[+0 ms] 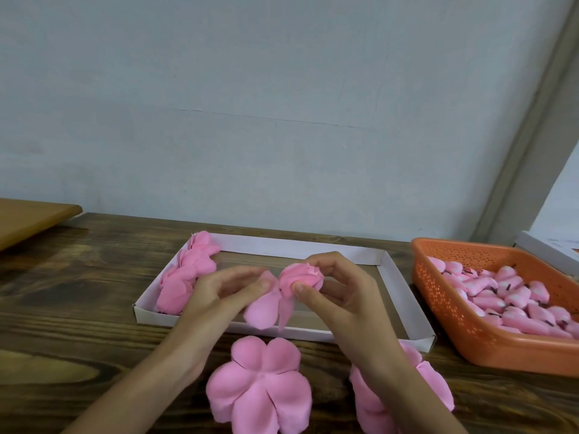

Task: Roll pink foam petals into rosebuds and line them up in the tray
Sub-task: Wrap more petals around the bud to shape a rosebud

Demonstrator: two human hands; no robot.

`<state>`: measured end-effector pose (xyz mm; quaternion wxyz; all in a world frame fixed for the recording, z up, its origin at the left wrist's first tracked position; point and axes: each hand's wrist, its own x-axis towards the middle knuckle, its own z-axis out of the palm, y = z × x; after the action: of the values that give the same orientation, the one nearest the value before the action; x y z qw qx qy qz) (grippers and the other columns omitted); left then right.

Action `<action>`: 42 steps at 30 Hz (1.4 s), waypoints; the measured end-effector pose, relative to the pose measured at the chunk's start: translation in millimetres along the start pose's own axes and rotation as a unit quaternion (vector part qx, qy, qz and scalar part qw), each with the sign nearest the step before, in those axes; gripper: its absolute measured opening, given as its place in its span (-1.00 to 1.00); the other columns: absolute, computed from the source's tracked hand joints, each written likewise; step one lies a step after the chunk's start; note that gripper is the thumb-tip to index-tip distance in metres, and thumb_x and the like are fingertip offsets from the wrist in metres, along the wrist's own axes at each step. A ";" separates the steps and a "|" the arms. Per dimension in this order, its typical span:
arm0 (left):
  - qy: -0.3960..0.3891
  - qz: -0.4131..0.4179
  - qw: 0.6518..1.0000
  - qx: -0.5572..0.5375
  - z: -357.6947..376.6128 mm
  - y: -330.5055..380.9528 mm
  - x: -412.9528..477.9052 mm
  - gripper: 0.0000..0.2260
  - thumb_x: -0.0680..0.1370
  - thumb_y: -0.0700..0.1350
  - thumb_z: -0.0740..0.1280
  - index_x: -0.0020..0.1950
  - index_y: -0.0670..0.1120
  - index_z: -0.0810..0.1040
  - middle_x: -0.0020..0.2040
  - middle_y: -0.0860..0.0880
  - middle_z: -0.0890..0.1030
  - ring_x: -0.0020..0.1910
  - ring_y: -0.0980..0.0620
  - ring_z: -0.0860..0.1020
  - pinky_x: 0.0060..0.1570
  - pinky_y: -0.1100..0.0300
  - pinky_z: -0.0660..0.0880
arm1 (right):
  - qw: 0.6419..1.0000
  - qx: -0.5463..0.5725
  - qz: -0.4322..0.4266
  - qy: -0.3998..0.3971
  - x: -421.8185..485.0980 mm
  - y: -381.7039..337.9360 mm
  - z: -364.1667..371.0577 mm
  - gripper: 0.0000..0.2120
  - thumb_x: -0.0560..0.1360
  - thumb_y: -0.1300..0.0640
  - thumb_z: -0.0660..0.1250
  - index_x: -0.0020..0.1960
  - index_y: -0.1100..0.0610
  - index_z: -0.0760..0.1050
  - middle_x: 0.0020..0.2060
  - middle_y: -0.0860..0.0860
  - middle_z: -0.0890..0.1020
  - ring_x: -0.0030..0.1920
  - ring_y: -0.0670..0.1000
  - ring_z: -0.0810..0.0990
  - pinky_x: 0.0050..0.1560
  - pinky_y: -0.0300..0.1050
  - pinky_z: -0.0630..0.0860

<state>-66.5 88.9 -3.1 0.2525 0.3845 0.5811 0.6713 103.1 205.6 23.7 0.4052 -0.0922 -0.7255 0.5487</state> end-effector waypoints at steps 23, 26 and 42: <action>0.119 0.254 0.956 0.090 19.4 7.7 -17.0 -0.95 0.49 -0.14 0.51 -0.16 -0.10 0.73 -0.24 -0.09 0.68 -0.23 -0.10 0.63 -0.21 0.03 0.57 | 0.987 -0.142 -0.069 -0.030 -6.5 0.5 11.5 -0.77 0.49 0.20 0.53 -0.01 -0.11 0.61 -0.07 -0.13 0.72 -0.04 0.00 0.74 -0.07 -0.08 0.69; 0.115 0.290 0.943 0.119 18.8 8.0 -16.2 -0.89 0.54 -0.06 0.50 -0.17 -0.03 0.72 -0.22 0.00 0.65 -0.21 -0.02 0.62 -0.20 0.23 0.53 | 0.986 -0.150 -0.066 -0.026 -7.4 -0.1 11.9 -0.73 0.47 0.19 0.54 0.08 -0.09 0.61 -0.06 -0.13 0.72 -0.05 -0.01 0.74 -0.07 -0.09 0.68; 0.051 0.281 0.954 0.086 16.9 8.8 -17.7 -0.46 0.32 0.04 0.63 0.24 0.06 0.53 0.06 -0.03 0.67 0.04 -0.08 0.66 0.04 0.17 0.60 | 0.989 -0.142 -0.037 -0.001 -6.0 0.0 9.0 -0.71 0.49 0.31 0.49 -0.02 -0.09 0.64 -0.09 -0.09 0.72 -0.07 0.02 0.73 -0.06 -0.05 0.68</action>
<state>-41.7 83.2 2.0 -0.0106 0.5176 0.5169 0.6818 100.9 195.7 20.2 0.4073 -0.1212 -0.7995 0.4245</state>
